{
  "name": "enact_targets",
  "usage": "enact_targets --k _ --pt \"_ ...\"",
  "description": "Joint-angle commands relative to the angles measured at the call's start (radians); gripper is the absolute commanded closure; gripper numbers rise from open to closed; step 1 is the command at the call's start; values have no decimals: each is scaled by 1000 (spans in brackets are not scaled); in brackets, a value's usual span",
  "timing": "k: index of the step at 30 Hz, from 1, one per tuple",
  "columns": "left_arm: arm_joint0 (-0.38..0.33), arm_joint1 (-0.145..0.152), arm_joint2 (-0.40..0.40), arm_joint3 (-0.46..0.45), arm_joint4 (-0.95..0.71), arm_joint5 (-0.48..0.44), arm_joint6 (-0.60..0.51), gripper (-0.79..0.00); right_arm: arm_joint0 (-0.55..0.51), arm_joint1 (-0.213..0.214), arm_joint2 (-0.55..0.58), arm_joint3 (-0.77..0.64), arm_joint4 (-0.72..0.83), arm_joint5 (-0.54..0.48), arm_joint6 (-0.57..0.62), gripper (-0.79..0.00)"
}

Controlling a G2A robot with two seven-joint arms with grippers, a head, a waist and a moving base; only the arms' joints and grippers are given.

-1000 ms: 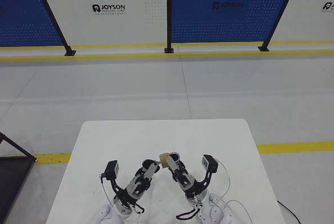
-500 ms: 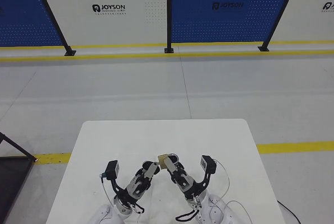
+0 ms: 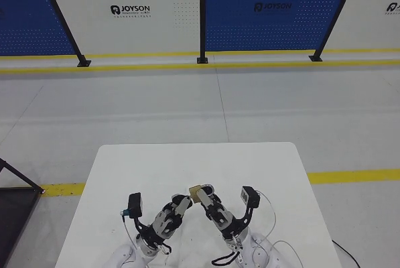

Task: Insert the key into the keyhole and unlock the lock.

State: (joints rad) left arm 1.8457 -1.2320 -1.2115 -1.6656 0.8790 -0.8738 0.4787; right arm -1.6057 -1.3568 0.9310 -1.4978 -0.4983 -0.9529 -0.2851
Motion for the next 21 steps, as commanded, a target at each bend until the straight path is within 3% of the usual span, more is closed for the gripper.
enact_targets --k 1,21 --pt "-1 -2 5 6 28 6 28 0 -3 1 3 -4 5 -2 8 0" --pt "-16 -6 27 35 283 143 213 0 -23 13 31 -43 33 34 85 0"
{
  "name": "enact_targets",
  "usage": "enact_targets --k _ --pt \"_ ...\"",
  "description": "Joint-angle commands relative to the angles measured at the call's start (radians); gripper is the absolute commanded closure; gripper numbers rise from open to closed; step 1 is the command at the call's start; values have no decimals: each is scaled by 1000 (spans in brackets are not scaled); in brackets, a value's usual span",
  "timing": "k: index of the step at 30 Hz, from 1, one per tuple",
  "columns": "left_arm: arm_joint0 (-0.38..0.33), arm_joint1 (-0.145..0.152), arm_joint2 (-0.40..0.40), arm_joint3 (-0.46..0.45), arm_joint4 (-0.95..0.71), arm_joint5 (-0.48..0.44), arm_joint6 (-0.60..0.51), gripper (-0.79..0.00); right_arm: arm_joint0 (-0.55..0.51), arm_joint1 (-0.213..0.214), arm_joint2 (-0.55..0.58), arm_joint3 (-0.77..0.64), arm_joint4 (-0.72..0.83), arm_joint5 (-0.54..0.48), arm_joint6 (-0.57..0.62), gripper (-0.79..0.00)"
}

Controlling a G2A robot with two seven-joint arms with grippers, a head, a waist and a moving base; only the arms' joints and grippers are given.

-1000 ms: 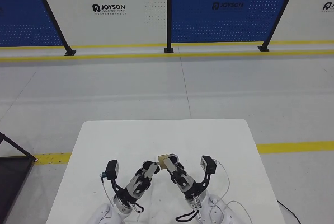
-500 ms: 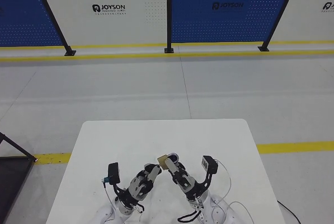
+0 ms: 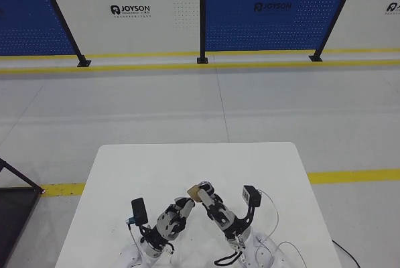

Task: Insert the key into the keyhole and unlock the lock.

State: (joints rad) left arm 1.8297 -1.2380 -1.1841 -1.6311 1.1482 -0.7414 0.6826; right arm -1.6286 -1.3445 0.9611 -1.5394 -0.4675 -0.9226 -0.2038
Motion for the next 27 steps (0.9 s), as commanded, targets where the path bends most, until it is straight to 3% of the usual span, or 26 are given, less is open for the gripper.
enact_targets --k 1,16,18,21,23,27 --pt "0 1 0 1 25 19 17 0 0 1 1 -2 4 7 8 0" --pt "-6 5 16 13 60 49 65 0 -5 5 7 -16 -9 37 36 0" --pt "-6 6 18 17 38 27 63 -157 -7 6 9 -17 -12 34 31 0" --pt "-7 9 16 18 3 -7 45 -308 -9 6 12 -17 -11 29 26 0" --pt "-6 11 15 16 -18 -29 32 -351 -10 7 14 -18 -10 27 22 0" --pt "-2 16 10 14 -74 -81 1 -357 -11 7 18 -18 -10 25 18 0"
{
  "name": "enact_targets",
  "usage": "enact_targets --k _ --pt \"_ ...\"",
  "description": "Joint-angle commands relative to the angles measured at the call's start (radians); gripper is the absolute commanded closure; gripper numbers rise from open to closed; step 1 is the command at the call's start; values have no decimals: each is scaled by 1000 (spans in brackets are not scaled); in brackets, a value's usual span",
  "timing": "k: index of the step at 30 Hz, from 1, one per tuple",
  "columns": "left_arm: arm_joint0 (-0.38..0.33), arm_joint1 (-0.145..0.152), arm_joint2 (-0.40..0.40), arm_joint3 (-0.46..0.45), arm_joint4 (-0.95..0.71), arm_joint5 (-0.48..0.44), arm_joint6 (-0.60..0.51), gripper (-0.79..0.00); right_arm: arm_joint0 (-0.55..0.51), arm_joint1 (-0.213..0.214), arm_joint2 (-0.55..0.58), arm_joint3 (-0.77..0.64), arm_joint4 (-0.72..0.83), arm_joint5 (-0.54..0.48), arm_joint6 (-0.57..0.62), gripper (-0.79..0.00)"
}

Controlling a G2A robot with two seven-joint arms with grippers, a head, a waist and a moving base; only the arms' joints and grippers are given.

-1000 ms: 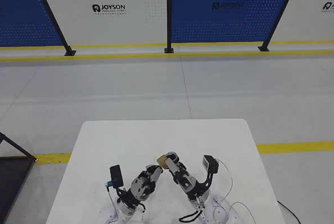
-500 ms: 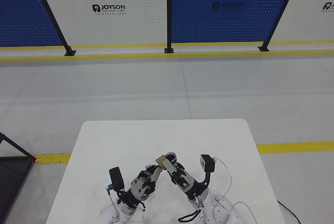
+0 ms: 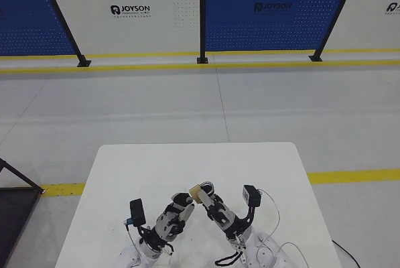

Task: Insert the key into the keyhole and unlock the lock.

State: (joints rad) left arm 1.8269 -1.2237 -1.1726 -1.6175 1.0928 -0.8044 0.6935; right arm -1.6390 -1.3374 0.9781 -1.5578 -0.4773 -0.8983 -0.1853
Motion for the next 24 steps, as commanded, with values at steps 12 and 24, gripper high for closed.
enact_targets --k 12,24 --pt "-11 36 27 11 -524 -208 -364 -277 2 2 12 4 8 6 3 0" --pt "-26 77 17 -21 -820 -194 -646 -237 0 4 10 4 9 6 13 0"
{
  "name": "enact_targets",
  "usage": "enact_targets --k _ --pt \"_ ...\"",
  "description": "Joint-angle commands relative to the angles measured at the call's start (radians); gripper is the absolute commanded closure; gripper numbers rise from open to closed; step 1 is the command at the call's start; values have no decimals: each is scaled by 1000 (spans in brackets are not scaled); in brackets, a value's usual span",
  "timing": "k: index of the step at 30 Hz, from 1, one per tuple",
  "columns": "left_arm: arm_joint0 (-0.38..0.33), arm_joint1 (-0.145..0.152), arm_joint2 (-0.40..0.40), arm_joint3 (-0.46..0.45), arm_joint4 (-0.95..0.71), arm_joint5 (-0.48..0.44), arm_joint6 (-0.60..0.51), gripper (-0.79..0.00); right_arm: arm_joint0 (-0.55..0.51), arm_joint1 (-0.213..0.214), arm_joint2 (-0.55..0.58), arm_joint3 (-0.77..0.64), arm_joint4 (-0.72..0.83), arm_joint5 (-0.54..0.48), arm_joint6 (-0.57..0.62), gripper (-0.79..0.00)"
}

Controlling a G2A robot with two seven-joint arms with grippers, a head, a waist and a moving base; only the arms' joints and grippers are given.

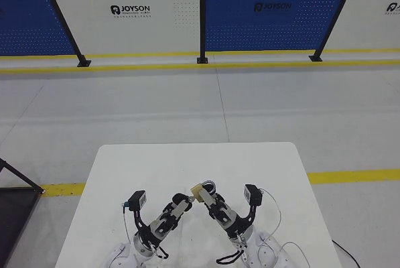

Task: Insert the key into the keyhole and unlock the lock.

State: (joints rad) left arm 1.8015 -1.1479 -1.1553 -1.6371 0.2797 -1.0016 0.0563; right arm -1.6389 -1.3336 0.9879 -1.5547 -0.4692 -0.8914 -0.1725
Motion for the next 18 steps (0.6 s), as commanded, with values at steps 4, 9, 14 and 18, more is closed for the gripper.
enact_targets --k 4,9,14,18 --pt "0 2 -5 -11 -14 9 -22 -200 1 0 -3 3 1 0 3 0" --pt "0 2 -8 -17 -9 13 -25 -111 4 -1 -7 6 0 3 5 0" --pt "2 0 -9 -21 3 18 -23 0 5 -1 -9 7 -1 5 3 0" --pt "3 -1 -12 -23 16 21 -20 0 5 -1 -10 7 0 7 3 0"
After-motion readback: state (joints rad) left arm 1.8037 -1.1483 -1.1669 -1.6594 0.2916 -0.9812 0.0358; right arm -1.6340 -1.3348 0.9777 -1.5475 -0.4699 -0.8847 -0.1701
